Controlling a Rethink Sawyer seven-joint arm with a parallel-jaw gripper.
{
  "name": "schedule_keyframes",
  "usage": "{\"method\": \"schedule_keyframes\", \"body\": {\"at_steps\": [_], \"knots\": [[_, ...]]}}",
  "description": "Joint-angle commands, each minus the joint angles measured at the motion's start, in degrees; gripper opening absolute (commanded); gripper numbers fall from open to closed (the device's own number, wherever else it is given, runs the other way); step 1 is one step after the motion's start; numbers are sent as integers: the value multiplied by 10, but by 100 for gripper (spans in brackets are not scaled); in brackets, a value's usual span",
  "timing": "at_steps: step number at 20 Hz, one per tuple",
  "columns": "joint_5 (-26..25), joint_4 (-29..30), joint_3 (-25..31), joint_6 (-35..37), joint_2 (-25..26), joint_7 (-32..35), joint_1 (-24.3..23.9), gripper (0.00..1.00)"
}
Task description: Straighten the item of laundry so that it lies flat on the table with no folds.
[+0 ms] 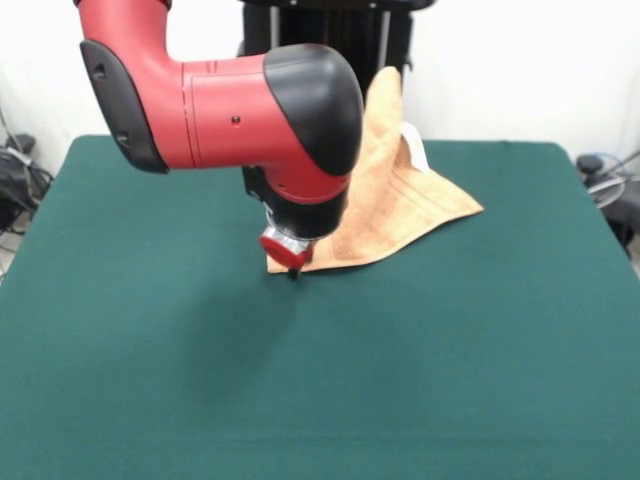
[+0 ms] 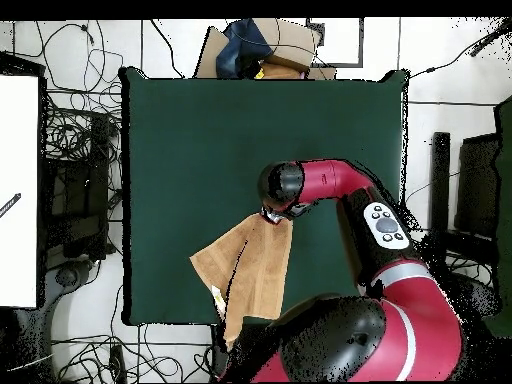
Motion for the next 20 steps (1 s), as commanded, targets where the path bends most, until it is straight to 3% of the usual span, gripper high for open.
{"method": "schedule_keyframes", "body": {"at_steps": [1,20], "knots": [[12,25,30,5,25,-5,22,100],[5,35,46,9,32,-47,25,100]]}}
